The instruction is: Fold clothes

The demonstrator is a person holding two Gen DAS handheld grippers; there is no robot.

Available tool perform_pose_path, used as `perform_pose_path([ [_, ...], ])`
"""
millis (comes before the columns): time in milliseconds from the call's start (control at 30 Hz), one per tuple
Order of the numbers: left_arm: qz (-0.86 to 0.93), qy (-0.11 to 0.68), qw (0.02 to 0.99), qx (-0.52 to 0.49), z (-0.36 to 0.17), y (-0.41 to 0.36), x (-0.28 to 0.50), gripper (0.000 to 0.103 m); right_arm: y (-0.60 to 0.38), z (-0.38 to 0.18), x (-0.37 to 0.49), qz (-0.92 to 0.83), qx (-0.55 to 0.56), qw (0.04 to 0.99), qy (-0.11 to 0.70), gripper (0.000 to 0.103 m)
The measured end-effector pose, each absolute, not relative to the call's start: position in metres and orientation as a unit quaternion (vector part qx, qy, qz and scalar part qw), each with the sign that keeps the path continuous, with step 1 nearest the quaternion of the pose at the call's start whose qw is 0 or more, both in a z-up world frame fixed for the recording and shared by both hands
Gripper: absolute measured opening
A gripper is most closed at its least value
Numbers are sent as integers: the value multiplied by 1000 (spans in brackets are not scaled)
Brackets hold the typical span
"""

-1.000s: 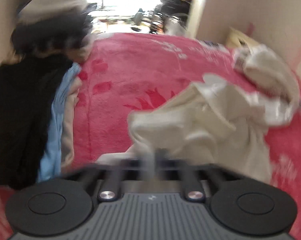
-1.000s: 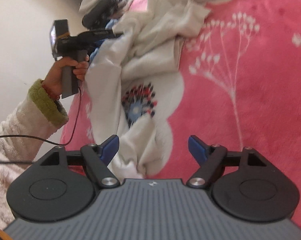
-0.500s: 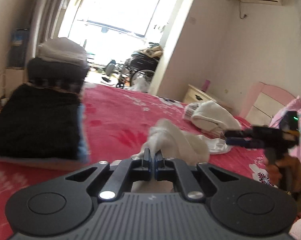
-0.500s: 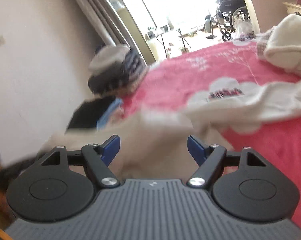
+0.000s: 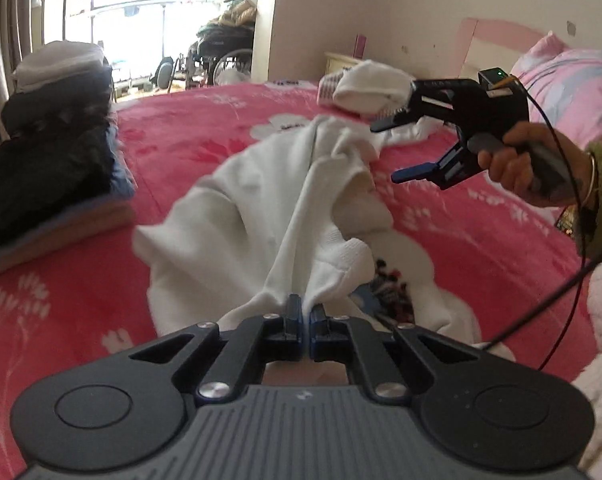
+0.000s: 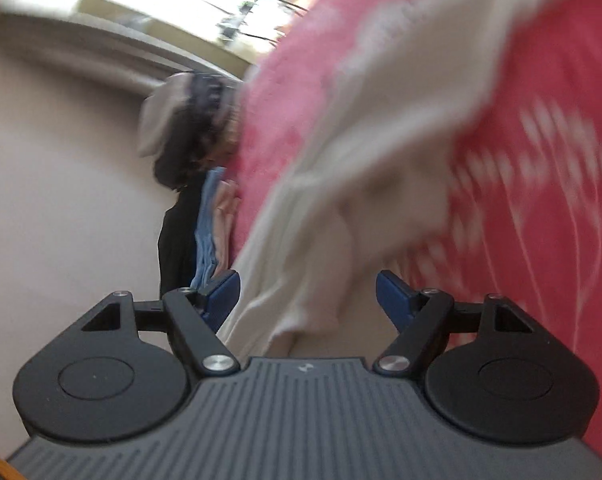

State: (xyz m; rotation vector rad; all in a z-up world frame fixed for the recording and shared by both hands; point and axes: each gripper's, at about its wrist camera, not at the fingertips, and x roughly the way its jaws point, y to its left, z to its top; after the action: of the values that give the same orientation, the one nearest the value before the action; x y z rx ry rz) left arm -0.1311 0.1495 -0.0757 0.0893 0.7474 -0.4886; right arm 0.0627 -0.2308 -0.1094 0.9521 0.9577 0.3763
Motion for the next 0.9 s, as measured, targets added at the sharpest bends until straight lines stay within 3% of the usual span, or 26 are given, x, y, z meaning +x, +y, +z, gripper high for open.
perform_pose_path([
  [133, -226, 362, 904, 30, -76, 150, -126, 8, -237, -127, 68, 162, 488, 742, 431, 76],
  [367, -218, 363, 906, 30, -77, 146, -129, 38, -222, -135, 85, 199, 530, 704, 429, 69],
  [500, -216, 357, 907, 48, -83, 139, -128, 49, -219, -132, 91, 217, 546, 698, 410, 67],
  [633, -212, 359, 907, 57, -92, 133, -122, 49, -222, -138, 102, 205, 557, 696, 405, 57],
  [733, -208, 364, 906, 58, -99, 131, -116, 46, -220, -146, 118, 190, 550, 708, 400, 34],
  [800, -203, 366, 906, 59, -102, 131, -113, 41, -221, -156, 127, 173, 552, 708, 404, 23],
  [900, -196, 365, 908, 63, -104, 131, -112, 21, -222, -168, 132, 159, 576, 697, 397, 12],
])
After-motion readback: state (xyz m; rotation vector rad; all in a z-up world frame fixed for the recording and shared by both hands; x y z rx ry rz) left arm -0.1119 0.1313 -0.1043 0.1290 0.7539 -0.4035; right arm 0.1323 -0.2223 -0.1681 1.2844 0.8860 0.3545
